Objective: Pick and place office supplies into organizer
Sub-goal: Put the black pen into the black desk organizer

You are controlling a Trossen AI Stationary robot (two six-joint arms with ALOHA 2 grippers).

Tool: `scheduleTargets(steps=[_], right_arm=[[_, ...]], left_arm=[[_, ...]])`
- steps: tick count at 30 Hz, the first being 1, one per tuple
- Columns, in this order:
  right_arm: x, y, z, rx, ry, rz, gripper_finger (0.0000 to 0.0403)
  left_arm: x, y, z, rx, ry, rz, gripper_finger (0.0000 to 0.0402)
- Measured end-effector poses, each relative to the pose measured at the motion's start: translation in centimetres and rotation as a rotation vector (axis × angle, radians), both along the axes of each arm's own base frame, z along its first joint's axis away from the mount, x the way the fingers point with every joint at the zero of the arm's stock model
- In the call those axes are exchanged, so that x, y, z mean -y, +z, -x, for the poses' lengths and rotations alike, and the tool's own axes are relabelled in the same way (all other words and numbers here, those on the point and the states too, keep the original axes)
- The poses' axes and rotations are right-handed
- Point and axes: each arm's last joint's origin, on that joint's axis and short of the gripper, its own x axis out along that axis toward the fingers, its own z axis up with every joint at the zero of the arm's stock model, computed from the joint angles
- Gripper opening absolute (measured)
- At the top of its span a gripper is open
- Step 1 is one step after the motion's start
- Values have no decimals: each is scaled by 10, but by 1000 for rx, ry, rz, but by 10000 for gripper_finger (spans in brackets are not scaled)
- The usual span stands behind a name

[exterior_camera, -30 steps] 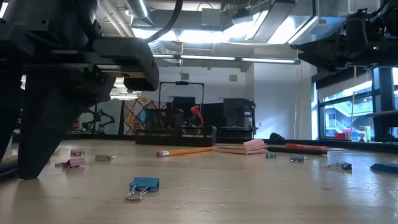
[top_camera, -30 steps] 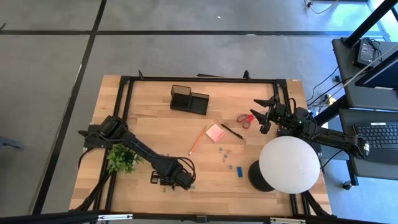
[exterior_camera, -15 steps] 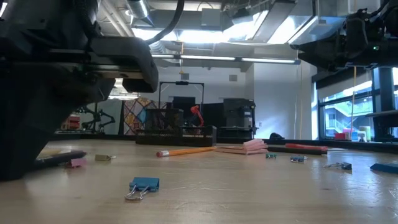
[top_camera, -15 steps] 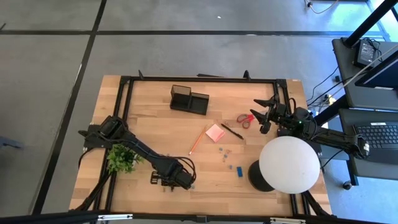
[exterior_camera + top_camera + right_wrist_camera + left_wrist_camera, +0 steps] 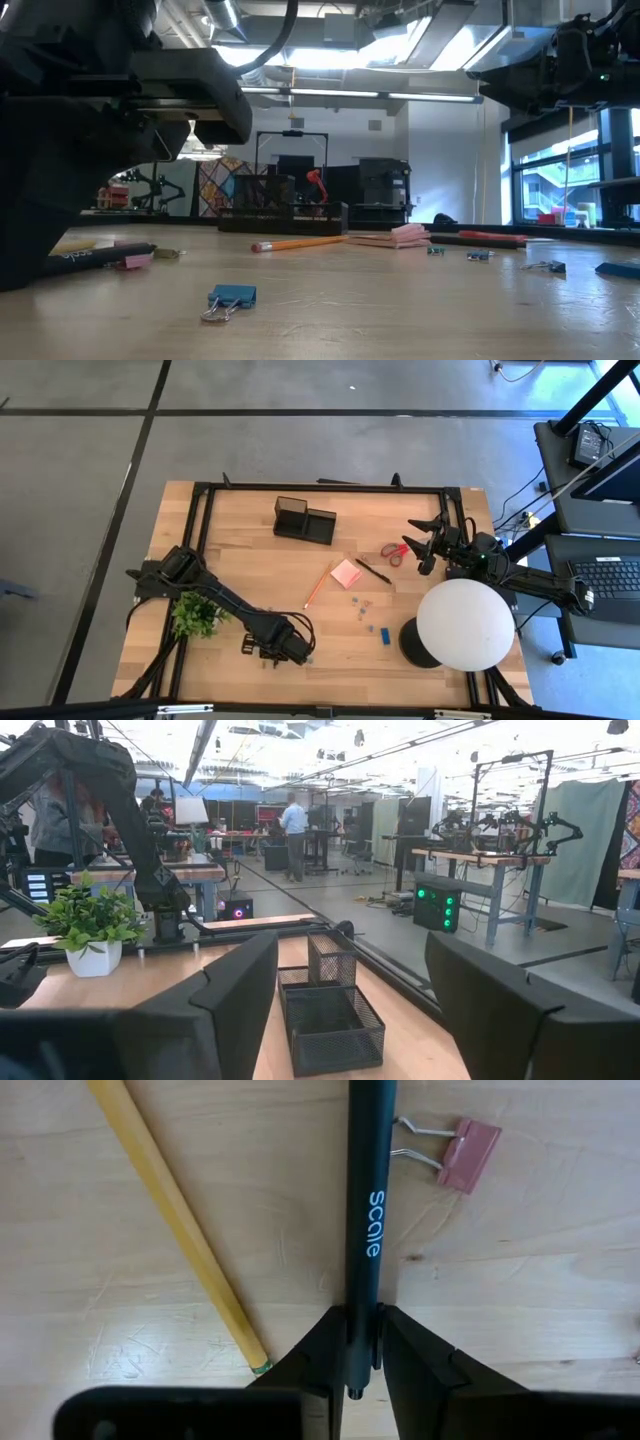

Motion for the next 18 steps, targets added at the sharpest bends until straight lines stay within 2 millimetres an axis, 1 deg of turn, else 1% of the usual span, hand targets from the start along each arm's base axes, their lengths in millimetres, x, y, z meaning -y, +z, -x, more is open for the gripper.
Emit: scheduleTargets(steps=[4,8,13,18], right_arm=[[0,0,0,0,0,1,257],[0,0,0,0,0,0,257],[0,0,0,0,0,1,257],[0,0,0,0,0,1,257]], left_arm=[[0,2,0,9,-7,-1,51],[-1,7,2,26,-27,-2,50],[-2,25,3,93,-46,-1,50],[-8,48,5,223,-56,-88,50]])
